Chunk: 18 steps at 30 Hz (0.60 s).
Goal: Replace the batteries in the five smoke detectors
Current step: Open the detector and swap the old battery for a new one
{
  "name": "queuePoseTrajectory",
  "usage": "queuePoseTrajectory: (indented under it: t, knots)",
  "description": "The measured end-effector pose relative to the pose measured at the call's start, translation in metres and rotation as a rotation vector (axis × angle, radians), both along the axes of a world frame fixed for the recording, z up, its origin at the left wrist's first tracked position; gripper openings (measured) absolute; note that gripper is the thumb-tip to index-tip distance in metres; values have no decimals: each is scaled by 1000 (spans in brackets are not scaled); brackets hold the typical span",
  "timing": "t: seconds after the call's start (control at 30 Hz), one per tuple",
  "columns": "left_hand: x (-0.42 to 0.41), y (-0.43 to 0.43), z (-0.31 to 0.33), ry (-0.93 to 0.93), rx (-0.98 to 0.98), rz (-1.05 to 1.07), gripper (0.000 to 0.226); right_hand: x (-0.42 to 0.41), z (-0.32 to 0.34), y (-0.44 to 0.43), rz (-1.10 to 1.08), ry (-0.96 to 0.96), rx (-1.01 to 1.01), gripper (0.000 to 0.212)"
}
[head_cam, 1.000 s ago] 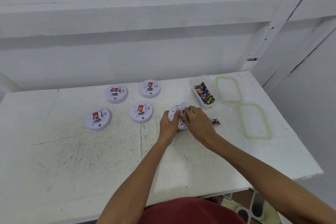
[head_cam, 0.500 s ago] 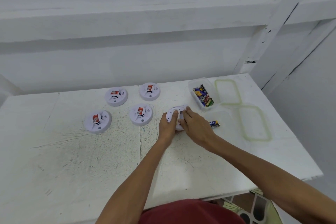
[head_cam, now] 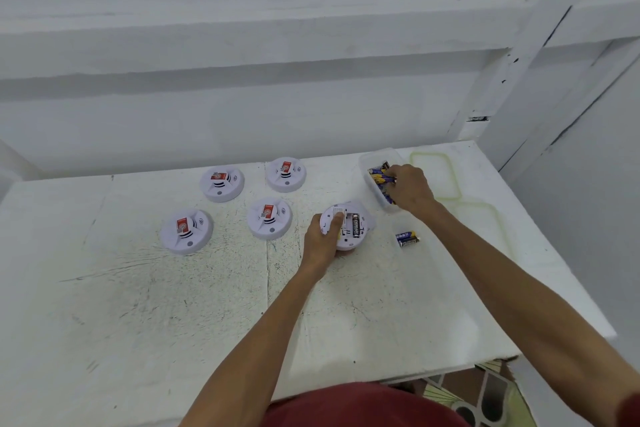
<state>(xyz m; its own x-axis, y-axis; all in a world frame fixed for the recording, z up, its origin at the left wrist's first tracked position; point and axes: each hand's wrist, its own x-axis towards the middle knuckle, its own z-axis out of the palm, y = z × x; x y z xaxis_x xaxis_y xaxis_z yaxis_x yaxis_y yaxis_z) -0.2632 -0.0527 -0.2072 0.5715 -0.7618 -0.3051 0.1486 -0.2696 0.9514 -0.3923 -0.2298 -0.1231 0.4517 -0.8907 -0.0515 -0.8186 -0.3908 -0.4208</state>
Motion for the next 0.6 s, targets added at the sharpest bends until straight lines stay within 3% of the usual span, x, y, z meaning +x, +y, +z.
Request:
queuePoseTrajectory:
  t: [0.2,0.33,0.5,0.6]
  knots:
    - [0,-2,0,24,-2,24,39,1,-13,-8,148,164,54,37]
    - [0,-3,0,33,6,34,65,1,-15,-10,124,222,46,28]
    - [1,-3,-4,-16,14,36,43,7,-22,-18,91,242,67,22]
    - [1,-2,-3,-23,29,30,43,8,-14,-12,41,211,50,15]
